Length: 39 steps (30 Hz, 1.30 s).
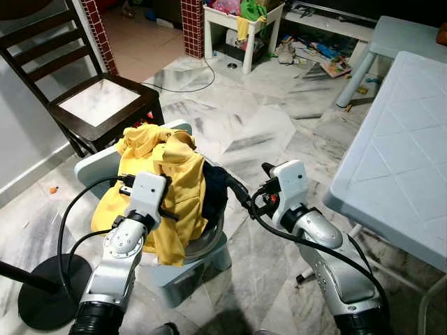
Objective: Hang hanger
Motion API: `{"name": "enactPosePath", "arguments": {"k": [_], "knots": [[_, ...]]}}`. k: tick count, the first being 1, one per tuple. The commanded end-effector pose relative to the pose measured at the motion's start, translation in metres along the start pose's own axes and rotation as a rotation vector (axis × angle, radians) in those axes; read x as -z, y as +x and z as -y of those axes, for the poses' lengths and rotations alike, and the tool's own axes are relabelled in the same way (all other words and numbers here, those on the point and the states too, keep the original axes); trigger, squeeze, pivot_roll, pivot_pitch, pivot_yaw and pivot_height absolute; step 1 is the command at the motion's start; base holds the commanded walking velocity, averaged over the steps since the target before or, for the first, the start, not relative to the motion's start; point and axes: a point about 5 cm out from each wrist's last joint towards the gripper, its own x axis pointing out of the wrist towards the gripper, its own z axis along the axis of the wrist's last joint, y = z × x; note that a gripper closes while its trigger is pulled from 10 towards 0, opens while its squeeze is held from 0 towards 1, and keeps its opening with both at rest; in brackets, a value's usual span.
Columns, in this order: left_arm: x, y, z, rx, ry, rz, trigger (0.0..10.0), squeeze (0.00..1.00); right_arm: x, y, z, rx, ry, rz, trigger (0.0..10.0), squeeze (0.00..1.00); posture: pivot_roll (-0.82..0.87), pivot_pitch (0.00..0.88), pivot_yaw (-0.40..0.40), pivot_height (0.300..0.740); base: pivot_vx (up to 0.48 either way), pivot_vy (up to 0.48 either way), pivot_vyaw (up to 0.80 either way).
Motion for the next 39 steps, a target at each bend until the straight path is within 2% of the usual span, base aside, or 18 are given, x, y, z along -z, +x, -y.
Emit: {"name": "enactPosePath", "arguments": {"k": [1, 5, 10, 14, 25, 26, 31, 32, 33, 39], "knots": [[-0.003, 0.009, 0.001, -0.005, -0.026, -0.003, 10.0, 1.0, -0.001, 0.001, -0.001, -0.002, -0.006, 0.008, 10.0, 0.0, -0.05, 0.125, -0.022, 0.74, 0.0, 0.0, 0.0], [-0.013, 0.025, 0.006, 0.001, -0.044, 0.01, 10.0, 1.0, -0.003, 0.0, 0.001, 0.007, -0.01, 0.017, 10.0, 0.0, -0.08, 0.129, -0.016, 0.74, 0.0, 0.0, 0.0], [-0.02, 0.036, 0.01, 0.014, -0.055, 0.007, 10.0, 1.0, -0.004, -0.002, 0.001, 0.017, -0.014, 0.021, 10.0, 0.0, -0.09, 0.135, -0.008, 0.74, 0.0, 0.0, 0.0], [-0.016, 0.048, 0.015, 0.025, -0.032, -0.043, 10.0, 1.0, -0.003, -0.006, 0.002, 0.029, -0.017, 0.015, 10.0, 0.0, -0.1, 0.145, 0.0, 0.74, 0.0, 0.0, 0.0], [0.007, 0.045, 0.008, 0.009, 0.006, -0.145, 10.0, 1.0, -0.002, -0.008, 0.003, 0.036, -0.022, 0.007, 10.0, 0.0, -0.11, 0.151, 0.004, 0.74, 0.0, 0.0, 0.0], [0.009, 0.045, 0.007, 0.017, 0.009, -0.155, 10.0, 0.0, -0.001, -0.008, 0.003, 0.034, -0.022, 0.005, 10.0, 0.0, -0.11, 0.151, 0.004, 0.74, 0.0, 0.0, 0.0], [0.011, 0.044, 0.008, 0.023, 0.003, -0.158, 10.0, 0.0, -0.001, -0.007, 0.002, 0.033, -0.021, 0.004, 10.0, 0.0, -0.11, 0.151, 0.004, 0.74, 0.0, 0.0, 0.0], [0.012, 0.044, 0.012, 0.047, -0.023, -0.156, 0.0, 0.0, -0.002, -0.006, 0.001, 0.027, -0.022, 0.004, 10.0, 0.0, -0.1, 0.151, -0.001, 0.74, 0.0, 0.0, 0.0], [0.012, 0.043, 0.015, 0.065, -0.046, -0.158, 0.0, 0.0, -0.002, -0.006, 0.0, 0.023, -0.023, 0.004, 10.0, 0.0, -0.1, 0.151, -0.001, 0.74, 0.0, 0.0, 0.0], [0.015, 0.042, 0.018, 0.075, -0.061, -0.163, 0.0, 0.0, -0.002, -0.005, 0.001, 0.022, -0.028, 0.004, 10.0, 0.0, -0.1, 0.147, -0.005, 0.74, 0.0, 0.0, 0.0]]}}
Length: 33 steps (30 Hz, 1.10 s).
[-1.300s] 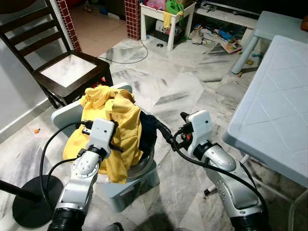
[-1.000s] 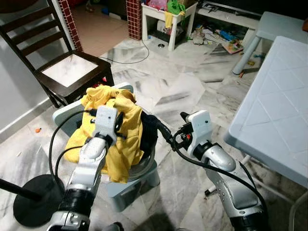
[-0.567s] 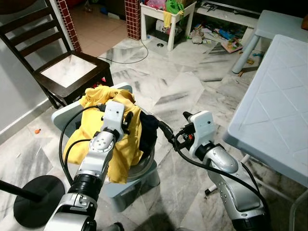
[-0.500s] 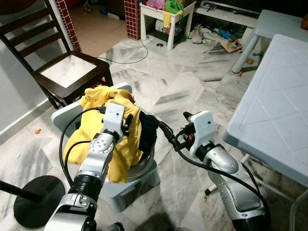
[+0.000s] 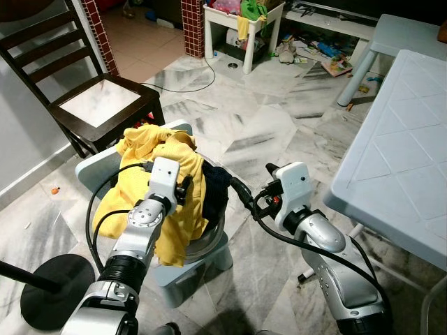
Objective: Hang hanger
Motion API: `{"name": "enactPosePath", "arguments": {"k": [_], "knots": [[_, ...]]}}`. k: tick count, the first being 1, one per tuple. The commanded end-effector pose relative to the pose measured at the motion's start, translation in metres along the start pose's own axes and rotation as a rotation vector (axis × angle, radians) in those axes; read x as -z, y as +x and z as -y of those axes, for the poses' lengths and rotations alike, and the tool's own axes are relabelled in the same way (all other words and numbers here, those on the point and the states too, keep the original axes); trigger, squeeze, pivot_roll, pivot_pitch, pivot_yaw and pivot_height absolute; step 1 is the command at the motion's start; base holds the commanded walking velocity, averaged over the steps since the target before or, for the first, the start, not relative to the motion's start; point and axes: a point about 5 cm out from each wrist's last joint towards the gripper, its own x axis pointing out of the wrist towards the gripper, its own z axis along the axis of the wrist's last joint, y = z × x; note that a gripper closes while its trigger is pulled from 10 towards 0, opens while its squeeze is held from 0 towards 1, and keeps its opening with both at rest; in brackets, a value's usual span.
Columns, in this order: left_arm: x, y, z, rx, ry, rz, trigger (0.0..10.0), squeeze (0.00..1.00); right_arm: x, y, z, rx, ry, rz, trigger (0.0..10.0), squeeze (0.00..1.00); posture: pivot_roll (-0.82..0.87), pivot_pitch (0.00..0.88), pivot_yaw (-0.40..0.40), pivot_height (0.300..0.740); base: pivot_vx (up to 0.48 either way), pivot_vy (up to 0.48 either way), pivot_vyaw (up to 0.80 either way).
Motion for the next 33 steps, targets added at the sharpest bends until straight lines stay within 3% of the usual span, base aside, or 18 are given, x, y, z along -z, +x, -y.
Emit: {"name": "enactPosePath", "arguments": {"k": [1, 12, 19, 28, 29, 30, 33], "knots": [[0.006, -0.001, 0.002, 0.009, -0.011, -0.021, 0.0, 0.0, -0.002, 0.0, -0.001, -0.006, -0.008, 0.004, 10.0, 0.0, -0.1, 0.147, -0.005, 0.74, 0.0, 0.0, 0.0], [0.01, -0.004, 0.006, 0.026, -0.056, -0.014, 0.0, 0.0, -0.003, 0.002, 0.0, -0.011, -0.013, 0.007, 10.0, 0.0, -0.1, 0.131, -0.007, 0.74, 0.0, 0.0, 0.0], [0.003, -0.011, 0.017, 0.052, -0.079, 0.077, 0.0, 0.0, -0.002, 0.002, 0.0, -0.011, -0.012, 0.004, 10.0, 0.0, -0.09, 0.136, -0.012, 0.74, 0.0, 0.0, 0.0], [0.007, -0.017, 0.019, 0.064, -0.091, 0.064, 0.0, 0.0, -0.003, 0.003, 0.001, -0.009, -0.012, 0.005, 10.0, 0.0, -0.09, 0.136, -0.014, 0.74, 0.0, 0.0, 0.0], [0.004, -0.018, 0.014, 0.032, -0.06, 0.09, 0.0, 0.0, -0.003, 0.003, 0.0, -0.011, -0.012, 0.005, 10.0, 0.0, -0.09, 0.135, -0.019, 0.74, 0.0, 0.0, 0.0], [-0.011, -0.021, 0.006, -0.027, 0.021, 0.19, 0.0, 0.0, -0.003, 0.003, 0.0, -0.013, -0.014, 0.004, 10.0, 0.0, -0.09, 0.135, -0.019, 0.74, 0.0, 0.0, 0.0], [-0.032, -0.029, 0.004, -0.062, 0.103, 0.314, 0.0, 0.0, -0.003, 0.003, 0.001, -0.013, -0.017, 0.004, 10.0, 0.0, -0.09, 0.133, -0.022, 0.74, 0.0, 0.0, 0.0]]}}
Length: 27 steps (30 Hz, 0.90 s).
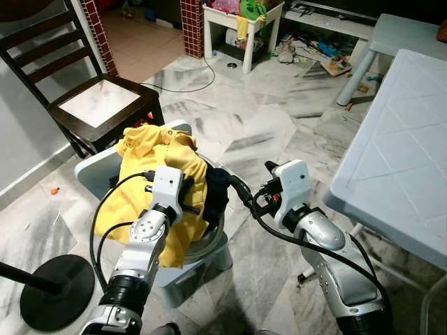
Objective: Hang hanger
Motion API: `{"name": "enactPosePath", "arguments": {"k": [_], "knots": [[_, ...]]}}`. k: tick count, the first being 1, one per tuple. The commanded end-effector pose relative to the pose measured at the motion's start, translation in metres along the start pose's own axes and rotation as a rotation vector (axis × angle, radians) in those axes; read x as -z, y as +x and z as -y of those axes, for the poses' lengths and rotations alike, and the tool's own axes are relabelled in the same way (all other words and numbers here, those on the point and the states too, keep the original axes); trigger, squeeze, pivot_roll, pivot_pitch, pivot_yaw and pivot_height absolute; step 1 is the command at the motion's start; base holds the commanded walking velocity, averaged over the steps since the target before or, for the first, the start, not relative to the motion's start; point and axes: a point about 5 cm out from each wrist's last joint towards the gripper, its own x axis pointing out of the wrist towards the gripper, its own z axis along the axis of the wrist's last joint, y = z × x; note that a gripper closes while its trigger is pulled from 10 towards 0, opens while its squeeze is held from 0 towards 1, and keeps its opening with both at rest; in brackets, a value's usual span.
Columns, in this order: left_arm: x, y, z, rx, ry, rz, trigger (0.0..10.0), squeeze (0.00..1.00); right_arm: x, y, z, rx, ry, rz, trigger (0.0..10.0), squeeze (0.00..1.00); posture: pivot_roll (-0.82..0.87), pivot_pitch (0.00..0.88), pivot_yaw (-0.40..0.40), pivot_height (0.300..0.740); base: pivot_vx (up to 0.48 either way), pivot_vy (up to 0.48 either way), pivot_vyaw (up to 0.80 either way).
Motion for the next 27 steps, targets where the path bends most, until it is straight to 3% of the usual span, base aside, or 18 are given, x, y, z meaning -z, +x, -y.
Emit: {"name": "enactPosePath", "arguments": {"k": [1, 4, 9, 13, 17, 21, 25, 26, 27], "knots": [[-0.019, -0.001, 0.0, -0.006, 0.049, 0.098, 0.0, 0.0, 0.0, 0.001, 0.001, -0.008, -0.008, -0.002, 10.0, 0.0, -0.09, 0.133, -0.022, 0.74, 0.0, 0.0, 0.0], [-0.033, -0.023, -0.002, -0.005, 0.065, 0.144, 0.0, 0.0, 0.0, 0.001, 0.003, 0.0, -0.012, -0.001, 10.0, 0.0, -0.09, 0.134, -0.021, 0.74, 0.0, 0.0, 0.0], [-0.027, -0.055, -0.009, -0.059, 0.089, 0.114, 0.0, 0.0, 0.002, -0.001, 0.004, 0.004, -0.011, -0.008, 10.0, 0.0, -0.07, 0.141, -0.023, 0.74, 0.0, 0.0, 0.0], [-0.006, -0.084, -0.015, -0.109, 0.11, -0.006, 0.0, 0.0, 0.003, 0.0, 0.001, -0.004, -0.008, -0.012, 10.0, 0.0, -0.06, 0.143, -0.03, 0.74, 0.0, 0.0, 0.0], [0.017, -0.11, -0.021, -0.186, 0.024, -0.188, 0.0, 0.0, 0.003, 0.002, 0.002, -0.013, -0.01, -0.01, 10.0, 0.0, -0.05, 0.142, -0.035, 0.74, 0.0, 0.0, 0.0], [0.029, -0.117, -0.024, -0.24, -0.038, -0.295, 0.0, 0.0, 0.003, 0.003, 0.002, -0.017, -0.014, -0.01, 10.0, 0.0, -0.05, 0.14, -0.04, 0.74, 0.0, 0.0, 0.0], [0.037, -0.113, -0.023, -0.206, -0.011, -0.378, 0.0, 0.0, 0.003, 0.004, 0.002, -0.018, -0.016, -0.01, 10.0, 0.0, -0.05, 0.137, -0.042, 0.74, 0.0, 0.0, 0.0], [0.034, -0.111, -0.025, -0.221, -0.004, -0.374, 1.0, 0.0, 0.003, 0.003, 0.002, -0.018, -0.017, -0.01, 10.0, 0.0, -0.05, 0.137, -0.04, 0.74, 0.0, 0.0, 0.0], [0.034, -0.11, -0.026, -0.226, -0.003, -0.374, 1.0, 0.0, 0.003, 0.003, 0.002, -0.018, -0.017, -0.01, 10.0, 0.0, -0.05, 0.137, -0.04, 0.74, 0.0, 0.0, 0.0]]}}
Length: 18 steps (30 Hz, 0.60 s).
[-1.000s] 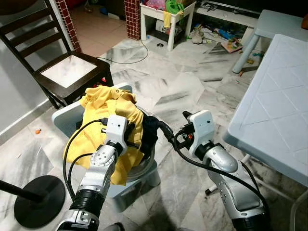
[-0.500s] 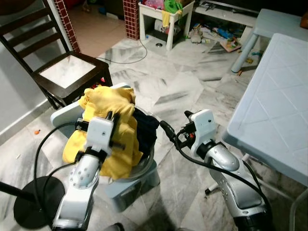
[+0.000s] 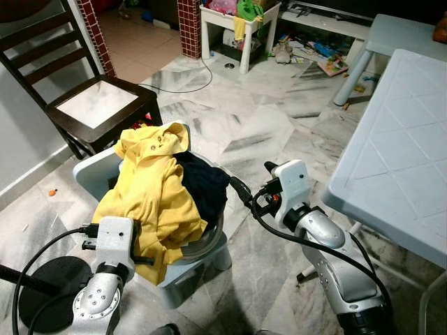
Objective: Hang hanger
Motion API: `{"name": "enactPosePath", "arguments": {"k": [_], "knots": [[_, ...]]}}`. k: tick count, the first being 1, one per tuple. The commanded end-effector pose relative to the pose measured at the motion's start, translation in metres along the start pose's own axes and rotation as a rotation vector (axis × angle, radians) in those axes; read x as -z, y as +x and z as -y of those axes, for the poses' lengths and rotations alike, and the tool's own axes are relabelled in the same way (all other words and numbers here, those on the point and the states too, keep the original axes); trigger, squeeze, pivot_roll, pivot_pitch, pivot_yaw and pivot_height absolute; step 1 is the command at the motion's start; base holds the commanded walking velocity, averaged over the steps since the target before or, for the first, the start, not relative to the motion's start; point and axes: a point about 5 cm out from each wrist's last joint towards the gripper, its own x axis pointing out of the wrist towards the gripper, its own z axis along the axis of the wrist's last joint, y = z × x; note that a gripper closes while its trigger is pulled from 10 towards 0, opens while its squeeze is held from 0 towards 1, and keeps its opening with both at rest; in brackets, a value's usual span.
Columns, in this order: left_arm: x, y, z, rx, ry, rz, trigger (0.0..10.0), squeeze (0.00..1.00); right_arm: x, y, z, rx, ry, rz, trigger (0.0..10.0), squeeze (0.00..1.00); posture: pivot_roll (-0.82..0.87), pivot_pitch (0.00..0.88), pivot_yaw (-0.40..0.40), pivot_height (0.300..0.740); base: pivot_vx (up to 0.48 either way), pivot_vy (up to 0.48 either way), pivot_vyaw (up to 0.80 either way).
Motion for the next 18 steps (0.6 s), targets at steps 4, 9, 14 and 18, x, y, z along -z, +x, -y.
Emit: {"name": "enactPosePath", "arguments": {"k": [4, 9, 14, 18], "knots": [[-0.014, 0.007, -0.007, -0.086, -0.034, 0.004, 10.0, 1.0, 0.0, -0.001, 0.0, 0.003, -0.01, 0.001, 10.0, 0.0, -0.06, 0.138, -0.028, 0.74, 0.0, 0.0, 0.0], [-0.035, 0.007, 0.001, -0.133, -0.18, 0.032, 10.0, 1.0, 0.001, -0.001, 0.0, 0.003, -0.011, 0.001, 10.0, 0.0, -0.06, 0.138, -0.027, 0.74, 0.0, 0.0, 0.0], [-0.05, 0.002, 0.014, -0.145, -0.313, 0.043, 10.0, 1.0, 0.0, 0.002, -0.001, -0.005, -0.014, 0.005, 10.0, 0.0, -0.05, 0.134, -0.029, 0.74, 0.0, 0.0, 0.0], [-0.051, -0.001, 0.012, -0.179, -0.344, 0.033, 10.0, 1.0, 0.0, 0.003, -0.002, -0.008, -0.015, 0.006, 10.0, 0.0, -0.04, 0.13, -0.03, 0.74, 0.0, 0.0, 0.0]]}}
